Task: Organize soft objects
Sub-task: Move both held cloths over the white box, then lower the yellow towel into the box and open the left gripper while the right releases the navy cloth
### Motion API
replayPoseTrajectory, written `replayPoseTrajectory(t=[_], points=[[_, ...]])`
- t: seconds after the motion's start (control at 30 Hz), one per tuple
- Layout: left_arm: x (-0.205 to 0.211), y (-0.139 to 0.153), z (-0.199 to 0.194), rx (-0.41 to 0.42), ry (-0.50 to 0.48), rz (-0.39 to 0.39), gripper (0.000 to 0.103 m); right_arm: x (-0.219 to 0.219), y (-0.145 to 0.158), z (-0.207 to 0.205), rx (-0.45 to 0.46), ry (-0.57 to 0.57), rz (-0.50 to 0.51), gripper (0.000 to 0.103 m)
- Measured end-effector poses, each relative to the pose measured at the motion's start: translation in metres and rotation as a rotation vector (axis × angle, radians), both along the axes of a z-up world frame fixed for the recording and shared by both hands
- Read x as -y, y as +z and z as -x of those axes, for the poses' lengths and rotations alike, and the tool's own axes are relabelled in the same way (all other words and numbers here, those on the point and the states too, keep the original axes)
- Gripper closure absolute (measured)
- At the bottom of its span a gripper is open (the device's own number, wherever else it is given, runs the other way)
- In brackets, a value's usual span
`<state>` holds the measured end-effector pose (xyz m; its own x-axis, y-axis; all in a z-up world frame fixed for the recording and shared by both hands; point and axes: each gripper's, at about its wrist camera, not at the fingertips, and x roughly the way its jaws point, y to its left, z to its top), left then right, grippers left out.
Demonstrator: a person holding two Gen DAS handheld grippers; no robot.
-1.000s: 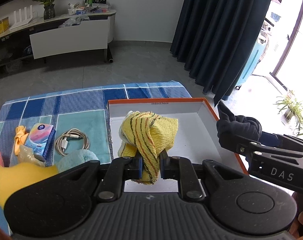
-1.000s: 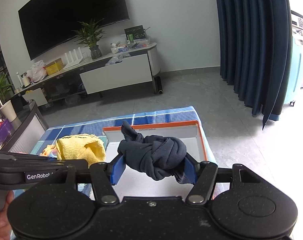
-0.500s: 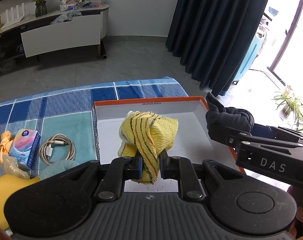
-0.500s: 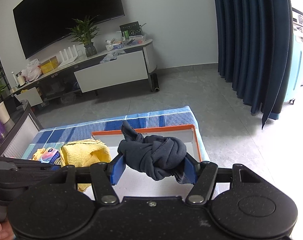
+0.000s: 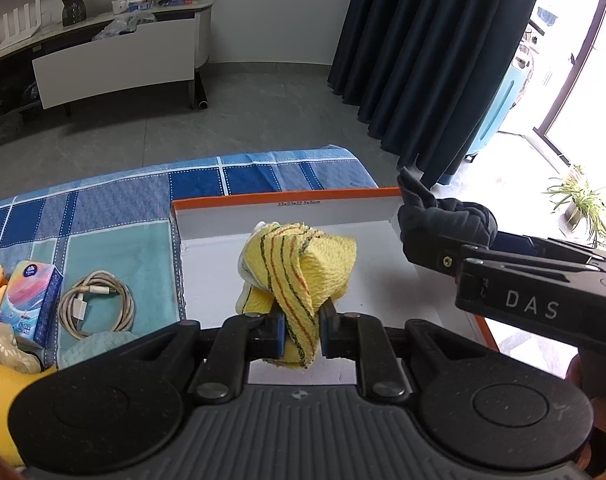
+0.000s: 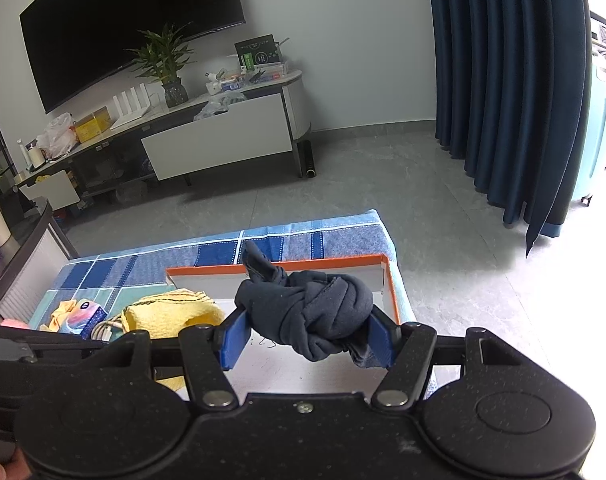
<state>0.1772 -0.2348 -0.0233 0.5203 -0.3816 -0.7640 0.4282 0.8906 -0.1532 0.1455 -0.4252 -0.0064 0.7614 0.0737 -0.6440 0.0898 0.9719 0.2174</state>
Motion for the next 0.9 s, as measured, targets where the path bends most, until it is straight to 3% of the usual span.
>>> replayPoseTrajectory(t=[0.37,0.47,0.67,0.77,0.83,0.9], points=[[0.004,-0.007,-0.005,-0.016,-0.014,0.000,0.085,0.006,-0.007,-0.011,0.010,-0.014,-0.020,0.020],[0.005,-0.009,-0.005,-0.020,-0.017,0.000,0.085,0.012,-0.005,-0.008,0.027,-0.020,-0.038,0.013],[0.009,-0.011,-0.003,-0.030,-0.039,0.015,0.084,0.015,0.004,-0.001,0.049,-0.037,-0.037,0.013],[0.014,-0.011,0.000,-0.037,-0.070,0.030,0.075,0.016,0.008,0.004,0.061,-0.047,-0.034,0.013],[0.015,-0.011,0.004,-0.028,-0.065,0.022,0.057,0.015,0.012,0.008,0.065,-0.049,-0.032,0.013],[0.011,-0.010,0.006,-0.020,-0.052,0.020,0.049,0.015,0.015,0.012,0.073,-0.048,-0.029,0.013]])
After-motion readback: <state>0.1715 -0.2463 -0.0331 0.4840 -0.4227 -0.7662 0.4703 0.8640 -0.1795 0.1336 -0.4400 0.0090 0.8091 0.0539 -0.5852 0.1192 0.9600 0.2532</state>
